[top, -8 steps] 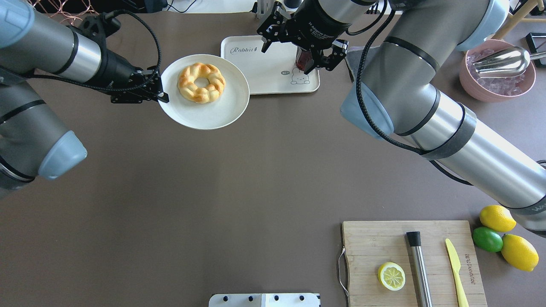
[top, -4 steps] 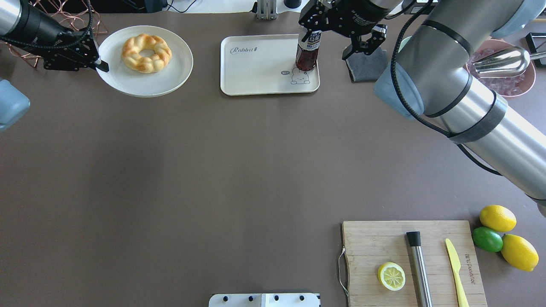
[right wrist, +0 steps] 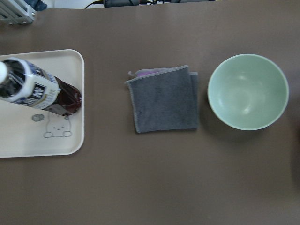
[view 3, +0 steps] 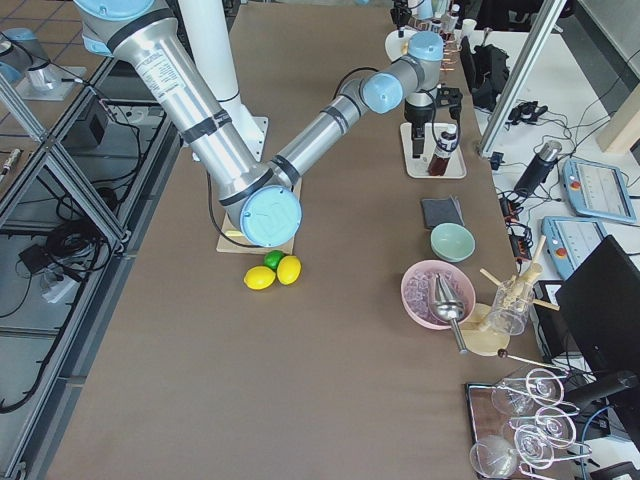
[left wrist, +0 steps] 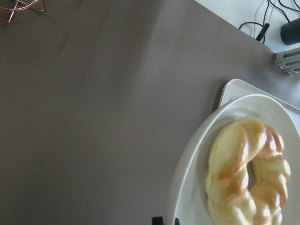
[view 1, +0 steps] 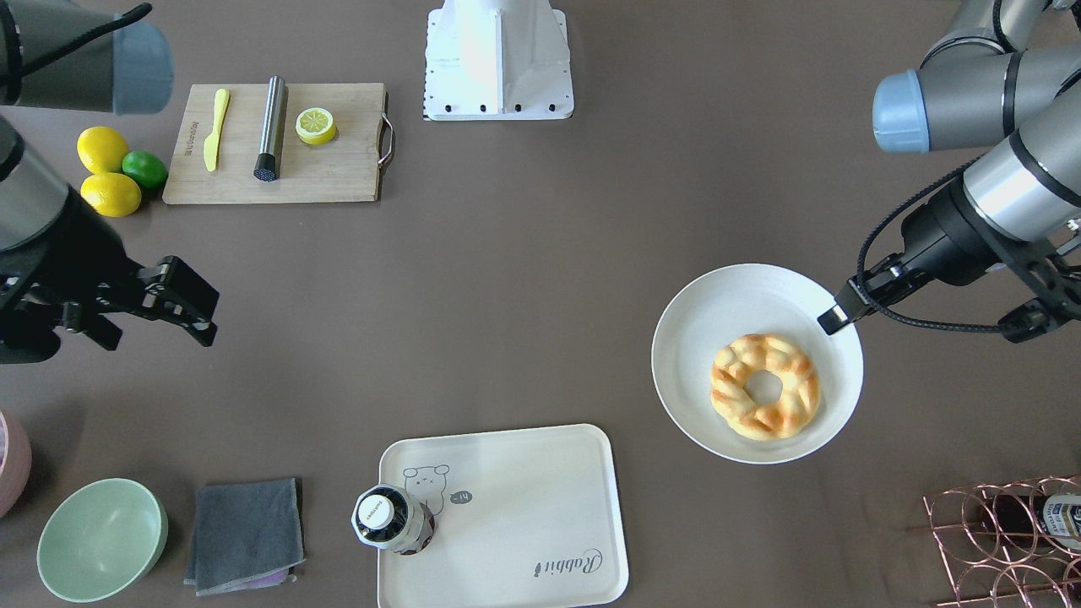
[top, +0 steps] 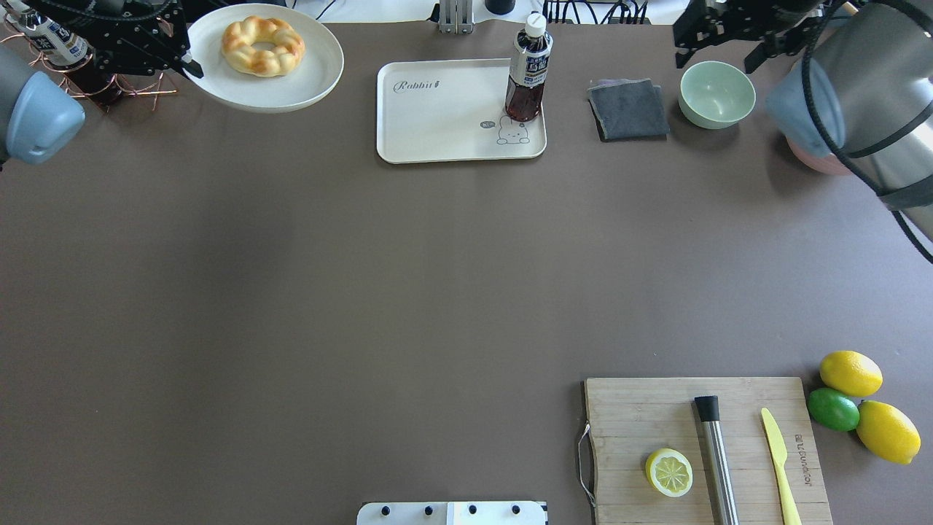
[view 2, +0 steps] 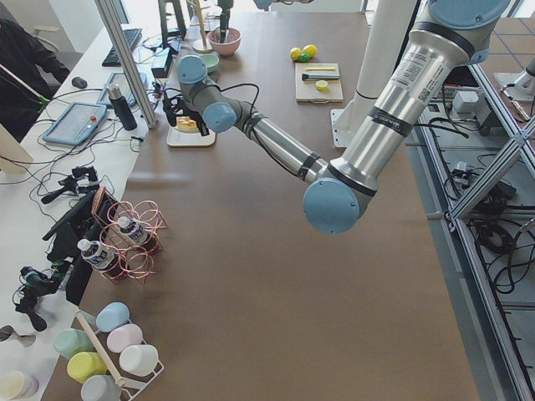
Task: Place donut on tray
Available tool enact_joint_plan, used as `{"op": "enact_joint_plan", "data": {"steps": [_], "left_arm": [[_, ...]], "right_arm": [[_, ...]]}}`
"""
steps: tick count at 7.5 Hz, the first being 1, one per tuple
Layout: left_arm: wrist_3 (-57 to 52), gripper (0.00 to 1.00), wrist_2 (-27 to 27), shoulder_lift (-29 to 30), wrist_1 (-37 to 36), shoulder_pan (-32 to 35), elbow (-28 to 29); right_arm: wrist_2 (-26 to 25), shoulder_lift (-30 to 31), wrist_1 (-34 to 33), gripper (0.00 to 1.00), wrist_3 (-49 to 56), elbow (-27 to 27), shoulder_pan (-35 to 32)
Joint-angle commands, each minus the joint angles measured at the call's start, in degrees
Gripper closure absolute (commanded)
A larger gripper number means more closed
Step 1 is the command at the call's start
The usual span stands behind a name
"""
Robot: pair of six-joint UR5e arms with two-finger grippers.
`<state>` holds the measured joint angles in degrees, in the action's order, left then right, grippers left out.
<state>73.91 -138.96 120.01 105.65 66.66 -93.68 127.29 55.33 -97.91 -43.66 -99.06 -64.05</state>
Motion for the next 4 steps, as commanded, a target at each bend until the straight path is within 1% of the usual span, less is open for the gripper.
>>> {"op": "enact_joint_plan", "data": {"steps": [1, 2, 3, 4], "left_arm": [[6.6, 1.0, 4.9, 6.3, 0.8, -3.4, 5.1], [10.9, 1.0, 8.8, 7.9, 4.3, -6.2, 7.5], [16.9, 1.0, 12.8, 9.3, 11.2, -9.1, 11.5], [23.5, 1.0, 18.4, 10.6, 18.6, -11.9, 15.6]], "right_arm": [[0.1, 4.9, -8.8, 0.0, 21.7, 0.3, -7.2], [0.2, 5.4, -13.0, 0.0, 26.8, 0.4, -8.5], [0.6, 5.5, -17.0, 0.0, 30.7, 0.5, -9.2], [3.7, 7.1, -17.6, 0.0, 31.4, 0.5, -10.3]]}}
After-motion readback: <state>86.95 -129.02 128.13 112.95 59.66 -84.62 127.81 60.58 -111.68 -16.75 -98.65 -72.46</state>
